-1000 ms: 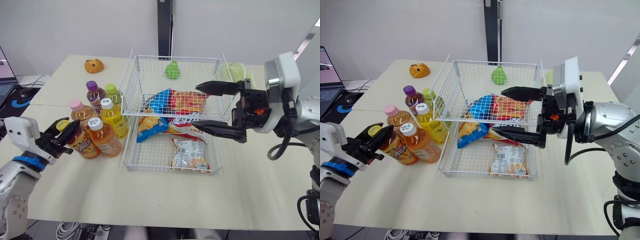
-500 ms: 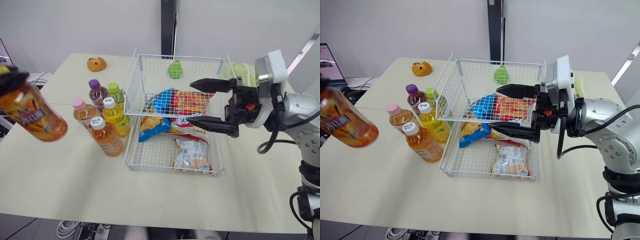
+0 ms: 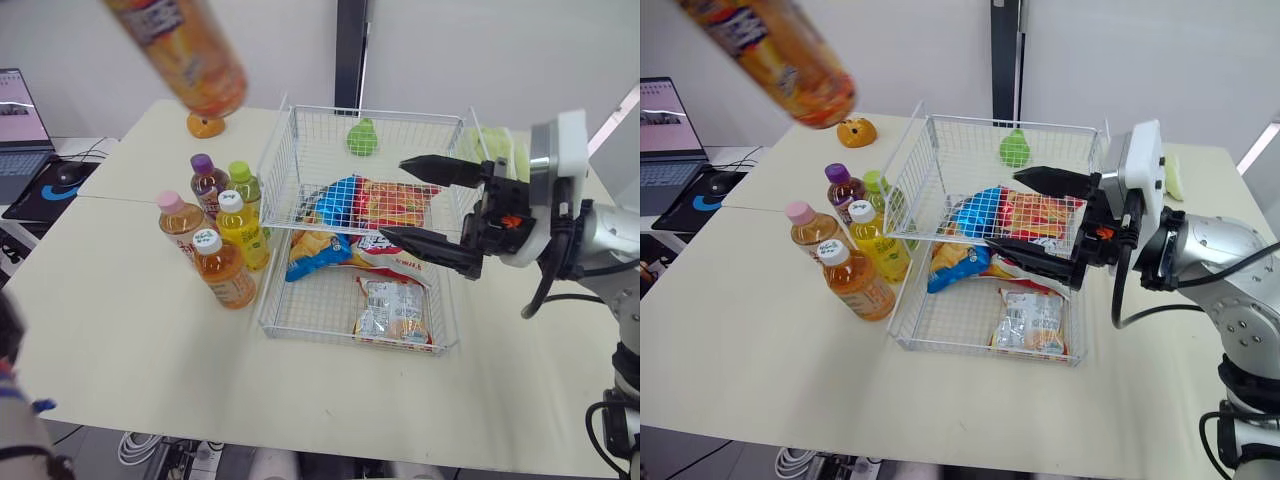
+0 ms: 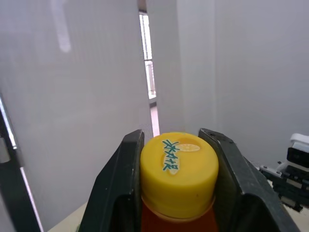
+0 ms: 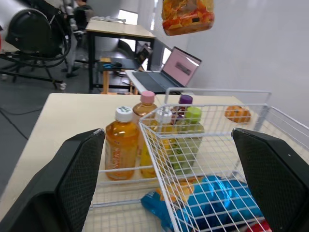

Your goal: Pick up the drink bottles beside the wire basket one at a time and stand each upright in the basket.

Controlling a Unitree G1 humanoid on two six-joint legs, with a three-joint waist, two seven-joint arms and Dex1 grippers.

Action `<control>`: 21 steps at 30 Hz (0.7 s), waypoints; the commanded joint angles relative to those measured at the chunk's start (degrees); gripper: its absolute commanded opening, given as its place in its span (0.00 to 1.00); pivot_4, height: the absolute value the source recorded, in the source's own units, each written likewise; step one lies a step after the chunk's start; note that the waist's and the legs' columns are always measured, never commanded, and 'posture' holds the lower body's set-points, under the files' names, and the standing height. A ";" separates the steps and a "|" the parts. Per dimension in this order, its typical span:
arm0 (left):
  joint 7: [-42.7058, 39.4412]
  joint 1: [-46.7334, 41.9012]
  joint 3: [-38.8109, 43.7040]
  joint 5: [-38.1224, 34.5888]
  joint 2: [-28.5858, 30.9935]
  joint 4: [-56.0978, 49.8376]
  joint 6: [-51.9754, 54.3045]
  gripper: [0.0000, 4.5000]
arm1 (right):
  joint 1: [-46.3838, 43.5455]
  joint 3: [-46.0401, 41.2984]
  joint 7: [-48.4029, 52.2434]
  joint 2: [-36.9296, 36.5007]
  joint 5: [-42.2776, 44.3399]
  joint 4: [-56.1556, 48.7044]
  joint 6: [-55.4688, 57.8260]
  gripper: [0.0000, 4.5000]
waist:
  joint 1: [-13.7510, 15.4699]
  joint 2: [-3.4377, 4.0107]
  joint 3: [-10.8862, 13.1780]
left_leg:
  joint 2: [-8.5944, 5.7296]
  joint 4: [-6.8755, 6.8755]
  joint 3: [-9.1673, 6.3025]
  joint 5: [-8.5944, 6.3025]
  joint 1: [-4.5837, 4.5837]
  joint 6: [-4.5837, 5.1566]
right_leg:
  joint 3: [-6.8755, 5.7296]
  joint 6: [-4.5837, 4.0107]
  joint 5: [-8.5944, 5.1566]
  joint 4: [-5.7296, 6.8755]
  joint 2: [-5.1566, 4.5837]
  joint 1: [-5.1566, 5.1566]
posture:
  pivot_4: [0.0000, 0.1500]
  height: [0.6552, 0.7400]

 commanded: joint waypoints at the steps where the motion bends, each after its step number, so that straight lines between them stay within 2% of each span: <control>1: -6.88 -5.53 -3.54 7.51 -7.38 6.41 -7.60 0.30 | 2.36 -5.30 -5.54 -2.31 3.25 -5.99 1.38 1.00 | -0.09 0.02 0.02 | -0.01 0.02 0.00 0.00 -0.01 0.01 | 0.01 0.00 0.00 0.02 -0.01 -0.01 | 1.00 1.00; 4: -9.88 -7.82 -4.96 13.00 -14.10 12.58 -13.56 0.30 | 4.82 -7.43 -9.71 -3.94 5.52 -8.95 2.46 1.00 | -0.30 0.04 0.03 | 0.00 0.02 -0.02 0.00 0.00 0.01 | -0.01 0.00 0.00 0.05 -0.01 -0.01 | 1.00 1.00; 9: -5.53 -11.32 -6.23 23.13 -30.12 25.56 -29.54 0.30 | 11.14 -14.27 -18.71 -7.25 11.18 -14.06 3.63 1.00 | -0.37 0.11 0.14 | -0.02 0.03 -0.05 0.00 -0.02 0.00 | 0.07 0.01 0.00 0.15 0.00 -0.08 | 1.00 1.00; 12: -2.05 -12.99 -5.92 27.72 -36.99 32.39 -36.24 0.30 | 14.39 -17.33 -23.48 -9.21 15.48 -16.44 2.99 1.00 | -0.46 0.14 0.15 | -0.07 0.02 -0.04 0.00 -0.04 0.01 | 0.11 0.03 -0.01 0.12 -0.02 -0.08 | 1.00 1.00; 18: 2.89 -14.33 -5.14 34.40 -44.25 41.74 -44.30 0.30 | 19.50 -21.53 -32.00 -13.98 23.47 -19.82 0.15 1.00 | -1.00 0.47 0.37 | -0.10 -0.02 -0.14 0.00 0.02 0.01 | 0.20 0.04 -0.02 0.19 0.04 -0.10 | 1.00 1.00; 21: 4.08 -14.54 -4.26 35.99 -45.89 44.26 -45.69 0.30 | 19.83 -18.47 -35.55 -14.76 23.24 -20.32 -1.19 1.00 | -1.07 0.50 0.41 | -0.11 -0.01 -0.17 0.00 0.04 0.00 | 0.21 0.06 -0.03 0.28 0.05 -0.10 | 1.00 1.00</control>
